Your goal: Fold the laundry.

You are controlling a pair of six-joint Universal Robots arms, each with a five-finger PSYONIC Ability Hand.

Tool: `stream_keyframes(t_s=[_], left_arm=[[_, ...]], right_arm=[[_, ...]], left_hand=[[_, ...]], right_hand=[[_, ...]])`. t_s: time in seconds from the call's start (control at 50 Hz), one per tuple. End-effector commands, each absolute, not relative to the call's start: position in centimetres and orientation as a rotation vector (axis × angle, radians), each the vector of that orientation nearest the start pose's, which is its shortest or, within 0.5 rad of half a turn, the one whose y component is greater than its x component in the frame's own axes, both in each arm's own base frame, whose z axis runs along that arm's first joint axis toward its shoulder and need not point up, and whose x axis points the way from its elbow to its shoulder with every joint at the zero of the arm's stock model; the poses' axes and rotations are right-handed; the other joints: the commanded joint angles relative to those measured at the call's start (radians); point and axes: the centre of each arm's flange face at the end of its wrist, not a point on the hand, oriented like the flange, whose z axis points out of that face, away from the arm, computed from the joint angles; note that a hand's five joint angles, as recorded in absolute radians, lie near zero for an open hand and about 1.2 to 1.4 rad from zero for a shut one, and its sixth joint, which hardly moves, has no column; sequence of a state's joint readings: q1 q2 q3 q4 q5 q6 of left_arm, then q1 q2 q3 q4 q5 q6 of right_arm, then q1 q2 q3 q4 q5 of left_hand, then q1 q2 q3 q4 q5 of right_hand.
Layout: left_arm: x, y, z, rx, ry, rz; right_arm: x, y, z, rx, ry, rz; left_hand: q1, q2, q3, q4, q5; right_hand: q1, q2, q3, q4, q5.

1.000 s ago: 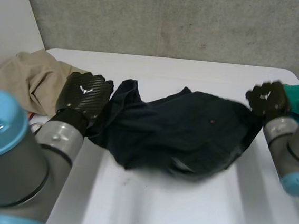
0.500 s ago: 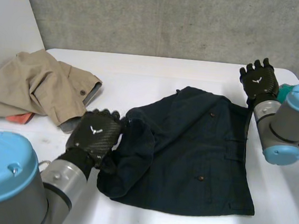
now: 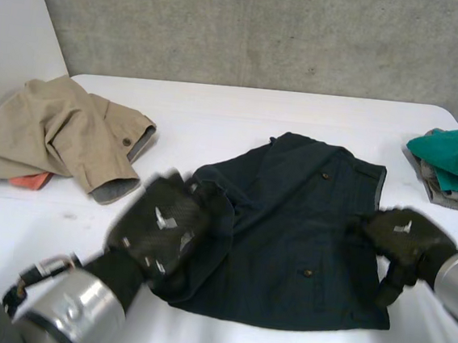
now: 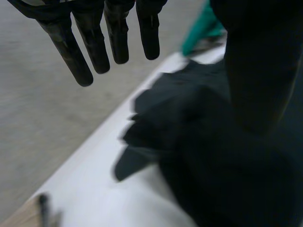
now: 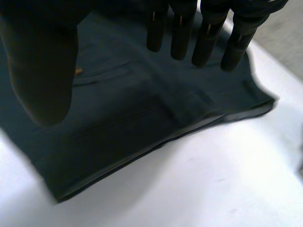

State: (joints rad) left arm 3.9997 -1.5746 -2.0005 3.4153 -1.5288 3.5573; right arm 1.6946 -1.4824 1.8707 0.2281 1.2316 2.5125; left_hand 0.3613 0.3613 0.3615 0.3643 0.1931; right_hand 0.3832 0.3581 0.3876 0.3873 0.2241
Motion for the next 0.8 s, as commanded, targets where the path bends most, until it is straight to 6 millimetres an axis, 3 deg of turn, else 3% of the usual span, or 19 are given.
stream_keyframes(t_s=[0.02, 0.18, 0.36, 0.44, 0.5, 0.8], left_arm=[[-28.1, -9.5, 17.0, 1.676, 2.144, -1.991], [-28.2, -9.8, 14.9, 1.692, 2.197, -1.882], [-28.8, -11.3, 14.9, 1.580, 2.146, -1.960], [-28.7, -11.9, 14.8, 1.520, 2.135, -1.963], [-28.7, -12.2, 14.6, 1.491, 2.129, -1.968], [-27.7, -13.5, 12.9, 1.562, 2.001, -1.832]], right_arm=[[19.0, -20.5, 15.9, -1.229, 2.377, -1.526], [19.0, -19.1, 14.2, -1.246, 2.357, -1.507], [19.1, -19.1, 13.5, -1.252, 2.315, -1.579], [19.0, -19.2, 13.2, -1.250, 2.307, -1.608], [19.0, -19.5, 13.2, -1.254, 2.294, -1.642], [19.0, -20.5, 14.1, -1.262, 2.275, -1.729]], left_hand=[[0.187, 0.187, 0.187, 0.184, 0.181], [0.263, 0.263, 0.263, 0.260, 0.257], [0.249, 0.249, 0.248, 0.246, 0.242], [0.225, 0.225, 0.225, 0.222, 0.219], [0.164, 0.164, 0.164, 0.161, 0.157], [0.158, 0.158, 0.157, 0.155, 0.151]], right_hand=[[0.165, 0.191, 0.161, 0.161, 0.150], [0.221, 0.246, 0.217, 0.217, 0.206], [0.424, 0.449, 0.420, 0.420, 0.408], [0.655, 0.680, 0.651, 0.651, 0.640], [1.012, 1.037, 1.008, 1.008, 0.997], [1.013, 1.038, 1.009, 1.009, 0.998]])
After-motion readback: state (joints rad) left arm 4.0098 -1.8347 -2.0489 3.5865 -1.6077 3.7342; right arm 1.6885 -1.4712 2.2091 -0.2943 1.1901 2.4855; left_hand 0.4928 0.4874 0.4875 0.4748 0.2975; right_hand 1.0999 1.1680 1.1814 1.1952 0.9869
